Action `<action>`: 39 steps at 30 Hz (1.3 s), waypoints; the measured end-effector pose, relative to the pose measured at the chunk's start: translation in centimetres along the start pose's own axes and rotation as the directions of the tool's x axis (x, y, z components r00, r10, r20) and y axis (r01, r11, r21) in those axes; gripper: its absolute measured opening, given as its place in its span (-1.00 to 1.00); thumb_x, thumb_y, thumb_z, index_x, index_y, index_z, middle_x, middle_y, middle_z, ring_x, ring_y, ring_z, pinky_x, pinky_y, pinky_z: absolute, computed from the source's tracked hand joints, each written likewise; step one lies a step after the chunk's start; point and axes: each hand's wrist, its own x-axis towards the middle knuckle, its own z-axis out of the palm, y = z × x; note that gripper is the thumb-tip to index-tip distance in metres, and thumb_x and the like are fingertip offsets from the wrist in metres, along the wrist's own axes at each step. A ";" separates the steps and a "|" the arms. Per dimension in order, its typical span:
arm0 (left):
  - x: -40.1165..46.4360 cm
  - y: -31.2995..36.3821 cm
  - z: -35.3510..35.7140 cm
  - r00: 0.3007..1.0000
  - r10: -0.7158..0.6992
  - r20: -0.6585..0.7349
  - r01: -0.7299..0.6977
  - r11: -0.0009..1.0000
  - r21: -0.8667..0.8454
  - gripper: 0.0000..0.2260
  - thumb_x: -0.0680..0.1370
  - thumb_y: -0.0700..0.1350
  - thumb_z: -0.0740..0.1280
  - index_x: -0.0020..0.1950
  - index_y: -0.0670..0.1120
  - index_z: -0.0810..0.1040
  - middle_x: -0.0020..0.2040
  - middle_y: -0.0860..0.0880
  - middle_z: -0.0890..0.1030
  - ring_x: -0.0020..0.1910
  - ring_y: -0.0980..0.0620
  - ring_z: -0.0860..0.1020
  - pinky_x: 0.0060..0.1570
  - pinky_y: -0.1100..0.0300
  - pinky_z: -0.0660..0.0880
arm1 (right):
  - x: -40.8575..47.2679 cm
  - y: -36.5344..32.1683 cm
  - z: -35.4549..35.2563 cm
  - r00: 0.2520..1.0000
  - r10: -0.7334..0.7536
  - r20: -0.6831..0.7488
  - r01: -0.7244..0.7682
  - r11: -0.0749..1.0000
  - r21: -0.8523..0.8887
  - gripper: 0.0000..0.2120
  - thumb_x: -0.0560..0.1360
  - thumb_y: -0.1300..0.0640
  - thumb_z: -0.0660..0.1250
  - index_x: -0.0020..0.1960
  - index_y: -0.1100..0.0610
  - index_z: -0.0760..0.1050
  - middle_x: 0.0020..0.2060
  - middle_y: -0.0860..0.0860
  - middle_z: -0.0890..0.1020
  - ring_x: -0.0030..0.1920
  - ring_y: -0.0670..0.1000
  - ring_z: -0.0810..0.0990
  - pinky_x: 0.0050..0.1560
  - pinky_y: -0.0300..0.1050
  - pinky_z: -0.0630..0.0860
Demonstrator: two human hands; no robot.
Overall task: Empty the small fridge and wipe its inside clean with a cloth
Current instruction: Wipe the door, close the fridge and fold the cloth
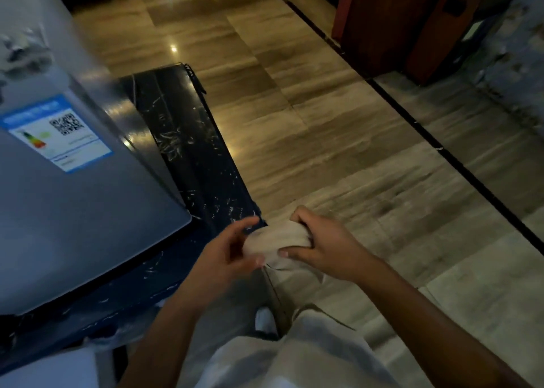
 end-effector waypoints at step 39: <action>23.7 -6.1 -12.6 0.544 -0.209 -0.813 0.301 0.953 -0.043 -0.86 0.61 -0.10 0.34 0.13 -0.09 0.61 -0.01 -0.02 0.66 -0.01 0.03 0.60 -0.03 0.20 0.46 | 39.3 8.6 5.8 0.869 -0.116 0.481 0.238 0.950 -0.201 -0.81 0.59 -0.04 0.33 -0.02 0.06 0.61 -0.22 -0.06 0.58 -0.18 0.02 0.57 -0.20 -0.11 0.41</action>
